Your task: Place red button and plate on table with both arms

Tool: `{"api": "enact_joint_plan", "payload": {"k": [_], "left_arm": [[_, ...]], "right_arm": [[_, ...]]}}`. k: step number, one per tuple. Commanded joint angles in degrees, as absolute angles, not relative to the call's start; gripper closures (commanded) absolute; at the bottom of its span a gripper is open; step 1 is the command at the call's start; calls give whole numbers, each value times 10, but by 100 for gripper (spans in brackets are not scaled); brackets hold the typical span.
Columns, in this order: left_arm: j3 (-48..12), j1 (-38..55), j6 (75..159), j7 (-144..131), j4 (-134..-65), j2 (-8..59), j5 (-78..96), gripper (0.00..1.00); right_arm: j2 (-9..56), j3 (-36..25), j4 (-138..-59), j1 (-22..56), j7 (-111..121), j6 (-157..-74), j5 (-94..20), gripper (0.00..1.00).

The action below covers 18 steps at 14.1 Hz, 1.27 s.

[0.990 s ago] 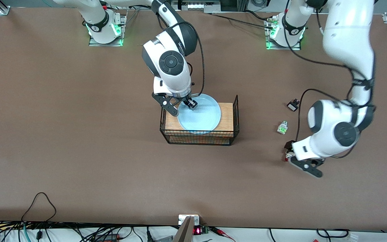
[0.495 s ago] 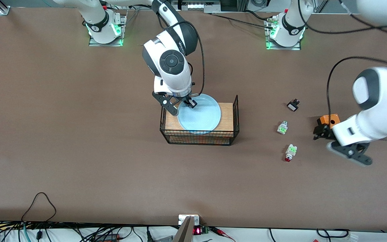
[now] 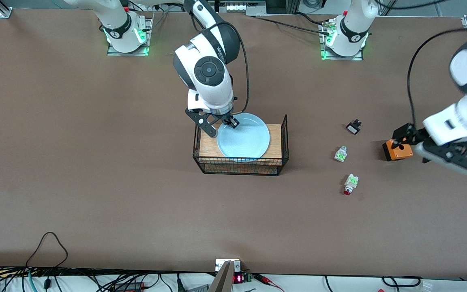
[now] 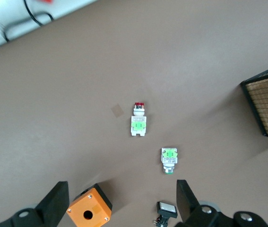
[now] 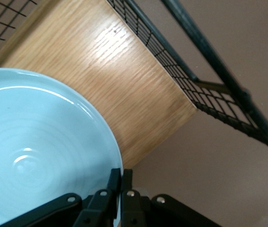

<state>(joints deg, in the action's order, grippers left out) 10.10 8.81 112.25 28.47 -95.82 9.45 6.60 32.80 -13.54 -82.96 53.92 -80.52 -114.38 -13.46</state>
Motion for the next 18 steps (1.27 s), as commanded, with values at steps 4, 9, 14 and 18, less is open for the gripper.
{"api": "enact_joint_plan", "payload": {"k": [4, 9, 14, 18], "left_arm": [[90, 56, 1106, 237, -1000, 32, 55, 0], [83, 53, 1114, 247, -1017, -2, 107, 0], [82, 47, 1110, 241, -1029, -10, 112, 0], [75, 51, 1075, 191, -1010, -18, 121, 0]], "right_arm": [[252, -144, -832, 544, -807, -1142, -140, 97], [179, -150, -830, 492, -759, -1131, -142, 97], [158, -150, -831, 399, -580, -1057, -146, 97], [157, -151, -853, 335, -446, -1013, -138, 97]]}}
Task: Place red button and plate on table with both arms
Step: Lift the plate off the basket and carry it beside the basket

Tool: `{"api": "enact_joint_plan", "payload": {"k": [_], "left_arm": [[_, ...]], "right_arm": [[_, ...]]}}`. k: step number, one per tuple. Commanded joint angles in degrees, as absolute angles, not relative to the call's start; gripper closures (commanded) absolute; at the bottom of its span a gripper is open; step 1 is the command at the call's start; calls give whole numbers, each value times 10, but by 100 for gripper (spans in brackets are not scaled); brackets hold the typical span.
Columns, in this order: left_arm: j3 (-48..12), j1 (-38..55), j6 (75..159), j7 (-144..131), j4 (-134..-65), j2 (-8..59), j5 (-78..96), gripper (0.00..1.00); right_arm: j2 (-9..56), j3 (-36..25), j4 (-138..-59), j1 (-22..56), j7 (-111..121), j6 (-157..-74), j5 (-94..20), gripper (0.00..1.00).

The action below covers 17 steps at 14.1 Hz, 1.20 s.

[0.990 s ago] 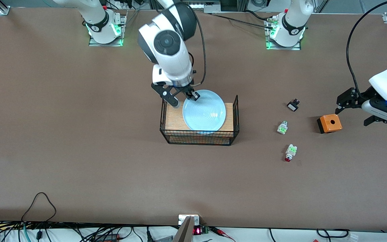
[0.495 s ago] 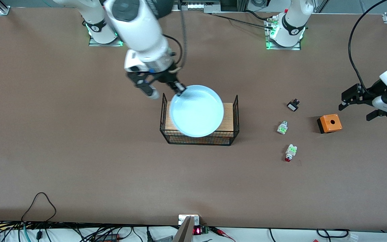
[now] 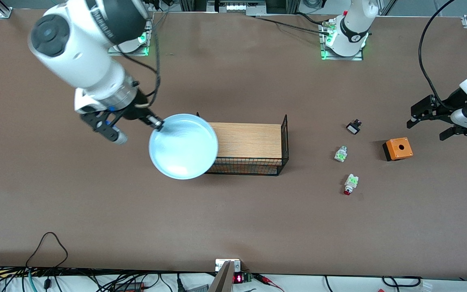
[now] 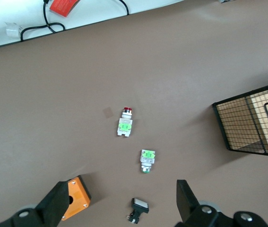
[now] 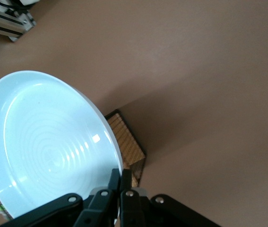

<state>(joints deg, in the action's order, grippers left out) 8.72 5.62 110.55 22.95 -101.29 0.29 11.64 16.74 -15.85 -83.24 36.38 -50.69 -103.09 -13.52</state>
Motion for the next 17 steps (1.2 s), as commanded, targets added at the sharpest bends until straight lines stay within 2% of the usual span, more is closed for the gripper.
{"api": "enact_joint_plan", "payload": {"k": [1, 3, 5, 8, 13, 17], "left_arm": [[71, 51, 1044, 156, -1001, -21, 116, 0], [63, 51, 992, 98, -977, -30, 51, 0], [25, 51, 939, 31, -957, -34, 10, 0], [18, 50, 891, -23, -919, -35, -10, 0], [25, 40, 894, -16, -910, -28, -7, 0], [25, 39, 899, -16, -909, -25, -4, 0]], "right_arm": [[153, -151, -867, 317, -413, -1008, -136, 97], [142, -151, -899, 271, -330, -1004, -130, 97], [135, -151, -922, 220, -241, -1004, -128, 97], [135, -151, -958, 146, -97, -1008, -122, 97], [134, -151, -1042, 108, 24, -1062, -69, 97], [126, -150, -1165, 99, 42, -1180, -69, 97]]}}
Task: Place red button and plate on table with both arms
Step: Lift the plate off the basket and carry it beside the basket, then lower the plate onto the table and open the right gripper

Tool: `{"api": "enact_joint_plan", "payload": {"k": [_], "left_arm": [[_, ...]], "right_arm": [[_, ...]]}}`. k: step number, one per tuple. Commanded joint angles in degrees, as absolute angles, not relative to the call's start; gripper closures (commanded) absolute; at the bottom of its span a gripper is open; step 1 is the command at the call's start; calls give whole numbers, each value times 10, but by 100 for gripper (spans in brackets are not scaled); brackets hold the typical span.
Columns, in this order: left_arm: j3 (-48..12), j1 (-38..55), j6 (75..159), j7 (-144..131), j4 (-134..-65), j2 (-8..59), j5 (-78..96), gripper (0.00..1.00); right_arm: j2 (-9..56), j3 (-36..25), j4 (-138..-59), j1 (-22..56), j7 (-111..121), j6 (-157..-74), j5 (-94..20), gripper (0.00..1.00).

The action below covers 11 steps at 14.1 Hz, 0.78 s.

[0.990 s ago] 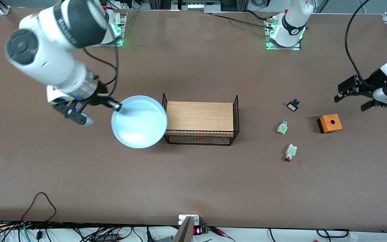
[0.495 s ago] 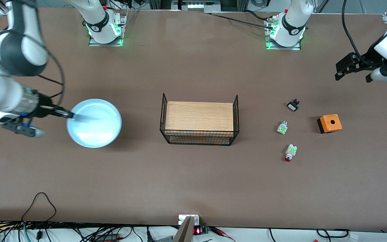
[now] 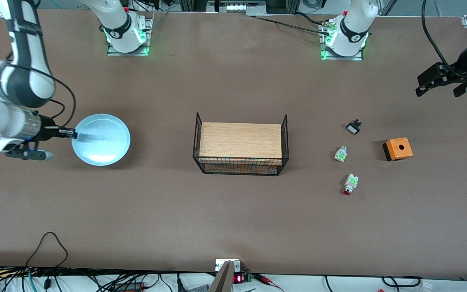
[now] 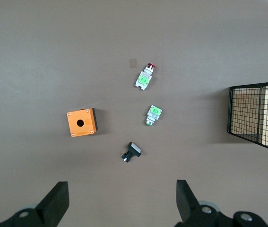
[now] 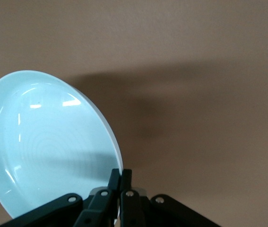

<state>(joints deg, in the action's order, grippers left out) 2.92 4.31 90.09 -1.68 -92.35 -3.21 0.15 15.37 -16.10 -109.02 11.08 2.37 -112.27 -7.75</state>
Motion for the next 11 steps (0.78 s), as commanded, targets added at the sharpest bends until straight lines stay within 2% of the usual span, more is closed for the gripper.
{"api": "enact_joint_plan", "payload": {"k": [1, 7, 8, 9, 11], "left_arm": [[25, 39, 900, -15, -907, -24, -4, 0], [25, 39, 923, -15, -897, 13, -3, 0], [25, 39, 924, -15, -885, 26, -2, 0], [25, 39, 923, -15, -878, 36, -1, 0], [25, 40, 924, -15, -874, 44, -1, 0]], "right_arm": [[126, -150, -1192, 98, 52, -1208, -70, 97], [147, -150, -1280, 89, 75, -1354, -74, 94], [148, -150, -1280, 89, 69, -1354, -75, 52], [142, -150, -1278, 90, 67, -1348, -75, 1], [121, -149, -1255, 91, 67, -1293, -75, 0]]}}
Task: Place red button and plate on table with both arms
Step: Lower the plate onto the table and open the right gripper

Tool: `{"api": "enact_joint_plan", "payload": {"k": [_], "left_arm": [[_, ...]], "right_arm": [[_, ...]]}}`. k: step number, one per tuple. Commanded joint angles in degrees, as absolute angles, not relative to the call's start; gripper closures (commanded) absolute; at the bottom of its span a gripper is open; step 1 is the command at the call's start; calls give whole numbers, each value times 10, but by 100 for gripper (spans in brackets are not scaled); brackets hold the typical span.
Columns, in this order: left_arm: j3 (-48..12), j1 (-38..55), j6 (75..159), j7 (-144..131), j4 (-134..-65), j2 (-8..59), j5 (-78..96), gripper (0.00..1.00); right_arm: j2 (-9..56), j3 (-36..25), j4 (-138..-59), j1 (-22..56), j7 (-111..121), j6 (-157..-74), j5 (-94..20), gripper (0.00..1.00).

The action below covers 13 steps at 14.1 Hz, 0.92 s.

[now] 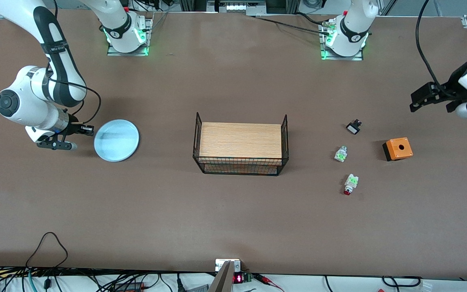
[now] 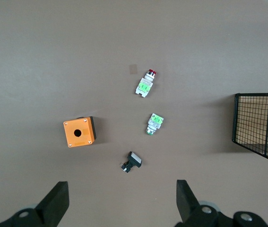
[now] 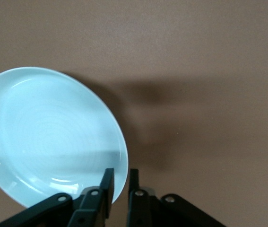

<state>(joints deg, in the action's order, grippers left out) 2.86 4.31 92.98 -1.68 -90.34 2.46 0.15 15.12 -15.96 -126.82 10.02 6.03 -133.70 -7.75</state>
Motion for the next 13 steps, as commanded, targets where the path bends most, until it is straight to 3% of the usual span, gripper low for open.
{"api": "enact_joint_plan", "payload": {"k": [1, 9, 13], "left_arm": [[25, 40, 928, -15, -874, 44, -1, 0], [25, 36, 939, 11, -868, 74, 6, 0], [25, 33, 939, 13, -864, 81, 18, 0]], "right_arm": [[115, -148, -1228, 91, 55, -1247, -76, 0], [117, -146, -996, 119, -21, -1037, -69, 0], [114, -107, -892, 112, -22, -949, -8, 0]]}}
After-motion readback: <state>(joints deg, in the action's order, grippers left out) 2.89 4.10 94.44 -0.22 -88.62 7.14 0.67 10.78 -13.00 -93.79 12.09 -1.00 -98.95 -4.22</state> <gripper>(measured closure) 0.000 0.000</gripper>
